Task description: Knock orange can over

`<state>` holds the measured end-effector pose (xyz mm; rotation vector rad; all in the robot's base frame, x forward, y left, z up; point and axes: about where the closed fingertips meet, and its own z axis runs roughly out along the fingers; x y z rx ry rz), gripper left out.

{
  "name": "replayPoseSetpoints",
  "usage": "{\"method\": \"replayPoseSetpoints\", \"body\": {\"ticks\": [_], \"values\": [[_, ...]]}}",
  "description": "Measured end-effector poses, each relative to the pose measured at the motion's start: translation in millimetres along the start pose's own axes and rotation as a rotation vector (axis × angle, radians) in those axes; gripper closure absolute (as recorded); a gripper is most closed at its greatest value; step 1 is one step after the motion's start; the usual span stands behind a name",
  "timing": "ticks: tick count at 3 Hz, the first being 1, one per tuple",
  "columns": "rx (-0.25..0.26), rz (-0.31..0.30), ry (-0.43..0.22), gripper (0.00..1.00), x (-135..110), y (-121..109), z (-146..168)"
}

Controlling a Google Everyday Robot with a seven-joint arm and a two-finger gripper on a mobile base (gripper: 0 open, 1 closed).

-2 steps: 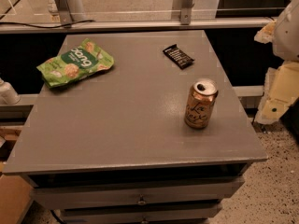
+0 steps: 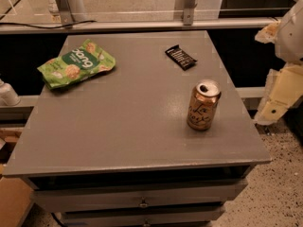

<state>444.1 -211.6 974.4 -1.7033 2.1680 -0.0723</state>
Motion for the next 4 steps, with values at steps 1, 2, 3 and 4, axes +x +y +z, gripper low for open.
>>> {"method": "replayPoseSetpoints", "body": {"ticks": [1,2,3,4], "values": [[0.016,0.036,-0.139,0.00,4.0,-11.5,12.9],[-0.006,0.099,-0.290,0.00,11.8,-16.4,32.4],[-0.034,0.162,-0.442,0.00,14.6,-18.5,54.4],[-0.075,0.217,-0.568,0.00,13.9,-15.2,76.7]]}}
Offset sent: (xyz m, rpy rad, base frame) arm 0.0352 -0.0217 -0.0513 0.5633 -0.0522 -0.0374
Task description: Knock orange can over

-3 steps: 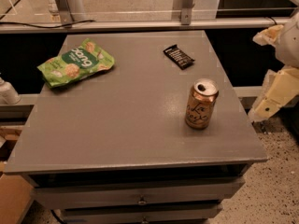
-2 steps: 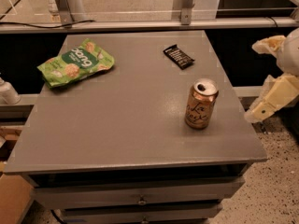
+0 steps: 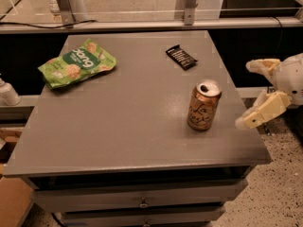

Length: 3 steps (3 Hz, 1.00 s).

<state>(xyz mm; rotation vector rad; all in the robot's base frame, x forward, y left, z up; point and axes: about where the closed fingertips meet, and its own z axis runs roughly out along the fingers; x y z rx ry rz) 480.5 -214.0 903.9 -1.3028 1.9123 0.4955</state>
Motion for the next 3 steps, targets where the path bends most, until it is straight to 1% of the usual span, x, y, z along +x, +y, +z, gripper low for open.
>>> {"method": "replayPoseSetpoints", "body": {"ticks": [1,2,3], "values": [[-0.038,0.045,-0.124,0.00,8.1,3.3,19.6],[-0.076,0.076,-0.234,0.00,14.1,9.9,37.5],[-0.106,0.087,-0.324,0.00,12.3,16.5,54.7]]}}
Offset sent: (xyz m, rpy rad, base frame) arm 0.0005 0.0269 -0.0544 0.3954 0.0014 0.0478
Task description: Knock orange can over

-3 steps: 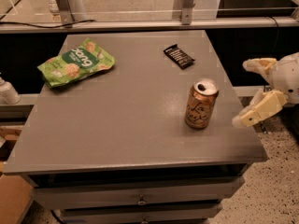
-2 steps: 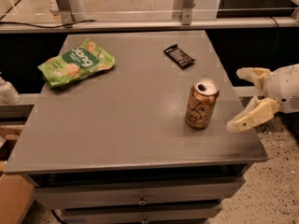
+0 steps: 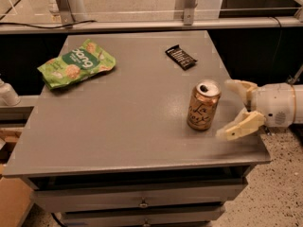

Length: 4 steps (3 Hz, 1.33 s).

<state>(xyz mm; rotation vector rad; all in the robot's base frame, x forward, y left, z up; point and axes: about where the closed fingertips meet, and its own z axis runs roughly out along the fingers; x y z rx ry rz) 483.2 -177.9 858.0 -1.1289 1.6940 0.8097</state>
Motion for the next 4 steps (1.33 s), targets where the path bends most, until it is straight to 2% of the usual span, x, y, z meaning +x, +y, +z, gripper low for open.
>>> {"method": "replayPoseSetpoints", "body": {"ticks": [1,2,4], "values": [[-0.031,-0.013,-0.053,0.00,-2.0,4.8,20.4],[-0.050,-0.048,-0.088,0.00,-14.6,5.8,38.9],[-0.095,-0.127,-0.108,0.00,-58.6,6.4,86.7]]}}
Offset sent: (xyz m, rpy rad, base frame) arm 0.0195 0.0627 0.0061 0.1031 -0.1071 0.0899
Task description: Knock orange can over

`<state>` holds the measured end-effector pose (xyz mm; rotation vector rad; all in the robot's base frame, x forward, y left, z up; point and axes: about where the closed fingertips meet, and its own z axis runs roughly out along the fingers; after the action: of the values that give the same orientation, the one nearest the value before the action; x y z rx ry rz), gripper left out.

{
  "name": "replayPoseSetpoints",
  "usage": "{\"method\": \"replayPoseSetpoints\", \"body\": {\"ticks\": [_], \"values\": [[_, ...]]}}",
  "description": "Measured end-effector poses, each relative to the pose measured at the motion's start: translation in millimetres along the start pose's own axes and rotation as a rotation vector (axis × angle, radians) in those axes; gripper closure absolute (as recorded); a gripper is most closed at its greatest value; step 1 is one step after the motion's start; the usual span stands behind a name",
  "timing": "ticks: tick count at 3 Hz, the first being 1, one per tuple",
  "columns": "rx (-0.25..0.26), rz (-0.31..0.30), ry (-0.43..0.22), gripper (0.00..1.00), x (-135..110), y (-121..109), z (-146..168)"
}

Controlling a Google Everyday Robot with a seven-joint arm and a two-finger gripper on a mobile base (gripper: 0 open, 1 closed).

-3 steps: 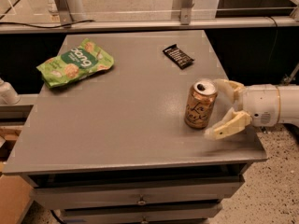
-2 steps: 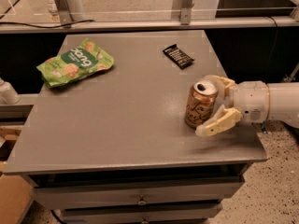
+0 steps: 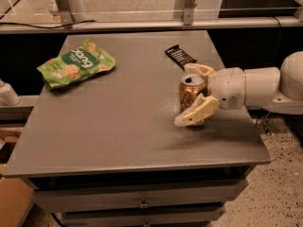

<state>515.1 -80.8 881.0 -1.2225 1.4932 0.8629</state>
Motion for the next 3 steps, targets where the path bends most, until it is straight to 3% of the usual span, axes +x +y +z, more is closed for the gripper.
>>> {"method": "replayPoseSetpoints", "body": {"ticks": [2,3], "values": [[-0.026,-0.037,0.034,0.00,-29.4,-9.0,49.5],[-0.010,-0.038,0.048,0.00,-28.2,-12.9,42.4]]}}
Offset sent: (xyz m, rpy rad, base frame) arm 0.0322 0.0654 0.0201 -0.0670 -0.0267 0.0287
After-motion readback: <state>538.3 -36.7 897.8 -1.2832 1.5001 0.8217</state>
